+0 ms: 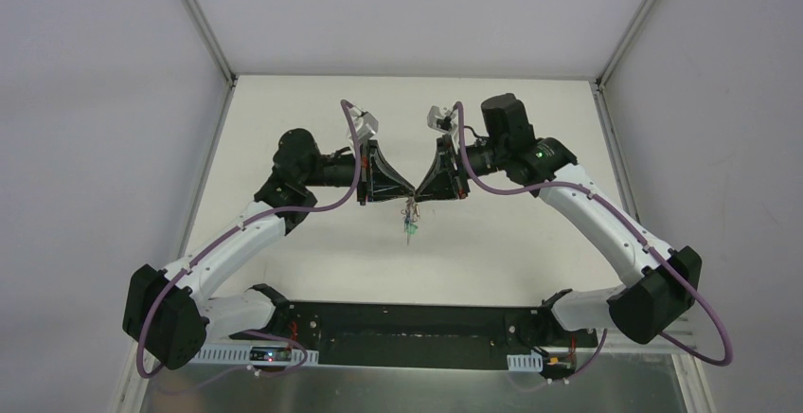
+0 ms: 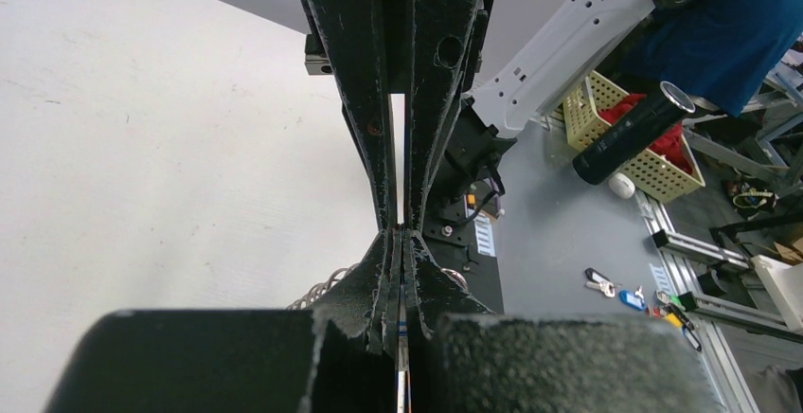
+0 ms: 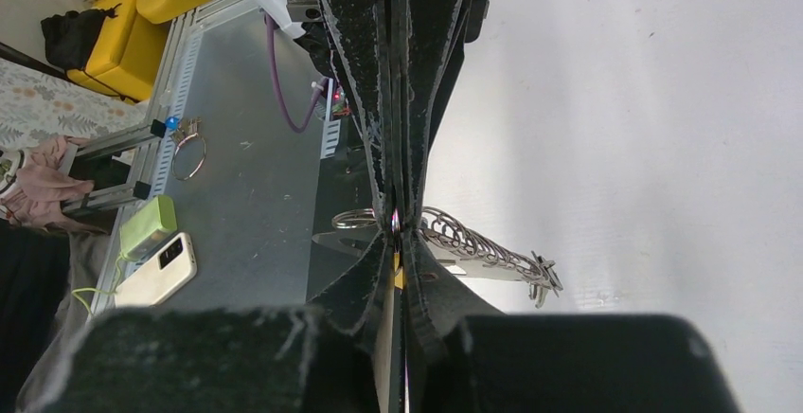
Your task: Put the keys on the keyring
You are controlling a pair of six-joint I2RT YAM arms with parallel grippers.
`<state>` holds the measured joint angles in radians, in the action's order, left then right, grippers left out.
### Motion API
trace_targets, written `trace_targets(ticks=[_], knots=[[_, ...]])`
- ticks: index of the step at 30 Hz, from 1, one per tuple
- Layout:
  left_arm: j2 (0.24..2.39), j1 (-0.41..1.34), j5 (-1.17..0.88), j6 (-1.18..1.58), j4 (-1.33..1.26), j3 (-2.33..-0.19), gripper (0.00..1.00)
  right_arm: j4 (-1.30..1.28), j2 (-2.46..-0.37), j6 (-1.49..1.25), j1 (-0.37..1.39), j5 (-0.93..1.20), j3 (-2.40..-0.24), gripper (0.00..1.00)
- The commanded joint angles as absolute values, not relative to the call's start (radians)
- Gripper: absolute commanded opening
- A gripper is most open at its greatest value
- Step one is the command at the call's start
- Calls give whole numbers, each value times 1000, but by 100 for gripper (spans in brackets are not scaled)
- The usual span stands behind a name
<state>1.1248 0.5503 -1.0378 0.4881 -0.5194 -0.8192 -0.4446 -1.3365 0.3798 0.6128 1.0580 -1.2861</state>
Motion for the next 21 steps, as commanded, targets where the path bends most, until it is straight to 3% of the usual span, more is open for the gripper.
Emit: trace_targets(ticks=[1,9,21], knots=[[1108,555,-1037,499,-585,-821,0,-436,-1325,398,617,1065,-1293,4],[1099,546,-1039,462,-564,-816,0,-504,-1317,454,613,1004,-1317,0],[1064,546,-1084,1,-126,-889,7,-781,-1386,635,706,742,-1496,0]])
